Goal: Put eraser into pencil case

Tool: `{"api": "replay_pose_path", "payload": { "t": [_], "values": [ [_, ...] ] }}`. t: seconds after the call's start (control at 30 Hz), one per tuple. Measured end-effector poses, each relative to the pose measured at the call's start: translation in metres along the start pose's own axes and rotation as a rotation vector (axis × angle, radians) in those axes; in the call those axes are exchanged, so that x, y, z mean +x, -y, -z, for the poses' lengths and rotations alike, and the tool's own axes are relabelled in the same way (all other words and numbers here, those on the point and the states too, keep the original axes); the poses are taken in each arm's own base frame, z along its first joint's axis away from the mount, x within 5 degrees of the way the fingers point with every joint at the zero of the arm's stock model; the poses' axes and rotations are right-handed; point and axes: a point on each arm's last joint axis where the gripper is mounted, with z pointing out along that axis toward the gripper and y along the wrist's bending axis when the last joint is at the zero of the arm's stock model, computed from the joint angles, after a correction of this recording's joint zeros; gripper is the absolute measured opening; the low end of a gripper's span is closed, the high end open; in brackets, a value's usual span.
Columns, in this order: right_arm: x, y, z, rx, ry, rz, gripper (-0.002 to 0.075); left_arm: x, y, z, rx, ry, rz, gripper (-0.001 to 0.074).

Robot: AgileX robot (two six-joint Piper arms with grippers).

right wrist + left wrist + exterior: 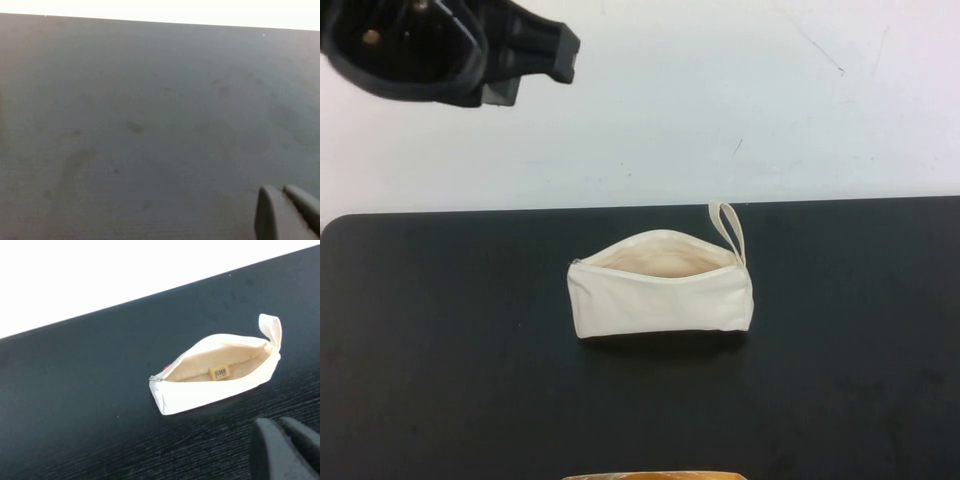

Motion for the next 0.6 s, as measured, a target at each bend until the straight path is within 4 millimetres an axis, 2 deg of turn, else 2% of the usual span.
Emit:
{"api": "replay_pose_path", "payload": {
  "t": [0.17, 0.37, 0.6],
  "values": [
    [0.000, 0.000, 0.000, 0.000, 0.000, 0.000, -0.0001, 0.001, 0.002, 0.003, 0.038, -0.003, 0.028, -0.0001],
    [0.000, 0.000, 0.000, 0.000, 0.000, 0.000, -0.0001, 0.004, 0.000, 0.012, 0.071, 0.127, -0.025, -0.0001],
    [0.000, 0.000, 0.000, 0.000, 0.000, 0.000, -0.0001, 0.033, -0.009, -0.006, 0.058, 0.243, -0.079, -0.0001]
  ]
}}
